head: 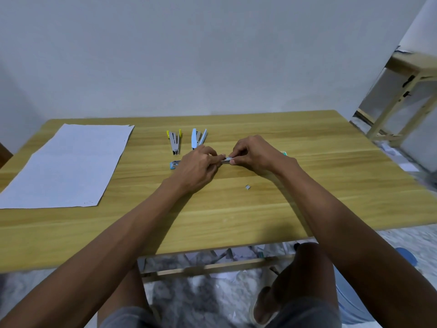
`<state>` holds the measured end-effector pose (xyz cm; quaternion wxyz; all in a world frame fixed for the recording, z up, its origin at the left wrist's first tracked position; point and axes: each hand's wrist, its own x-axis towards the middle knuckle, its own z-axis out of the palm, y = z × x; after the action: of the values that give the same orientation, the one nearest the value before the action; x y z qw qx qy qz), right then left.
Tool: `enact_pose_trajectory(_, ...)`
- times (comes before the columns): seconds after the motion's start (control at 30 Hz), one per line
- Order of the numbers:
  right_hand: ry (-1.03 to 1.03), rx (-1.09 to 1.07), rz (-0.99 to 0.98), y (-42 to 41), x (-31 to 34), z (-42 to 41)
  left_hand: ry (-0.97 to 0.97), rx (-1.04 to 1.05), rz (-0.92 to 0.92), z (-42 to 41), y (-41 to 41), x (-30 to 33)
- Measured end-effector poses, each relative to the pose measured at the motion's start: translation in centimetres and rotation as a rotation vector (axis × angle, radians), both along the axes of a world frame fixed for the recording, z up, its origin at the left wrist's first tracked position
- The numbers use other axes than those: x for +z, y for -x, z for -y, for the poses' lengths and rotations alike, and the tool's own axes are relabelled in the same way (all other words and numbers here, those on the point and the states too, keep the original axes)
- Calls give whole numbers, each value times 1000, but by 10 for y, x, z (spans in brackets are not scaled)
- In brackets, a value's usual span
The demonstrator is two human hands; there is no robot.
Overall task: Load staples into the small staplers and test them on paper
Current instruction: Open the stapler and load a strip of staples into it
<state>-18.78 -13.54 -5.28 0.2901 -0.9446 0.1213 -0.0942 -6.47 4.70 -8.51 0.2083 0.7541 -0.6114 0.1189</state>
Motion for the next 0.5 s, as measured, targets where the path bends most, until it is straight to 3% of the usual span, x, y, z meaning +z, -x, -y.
enact_pose_trajectory(0.27, -57, -51, -22, 1, 1, 0, -189, 241, -217, -43, -37, 30)
enact_pose_trajectory(0.5, -35, -77, -1, 2, -1, -9, 296, 143, -789, -24, -10, 51)
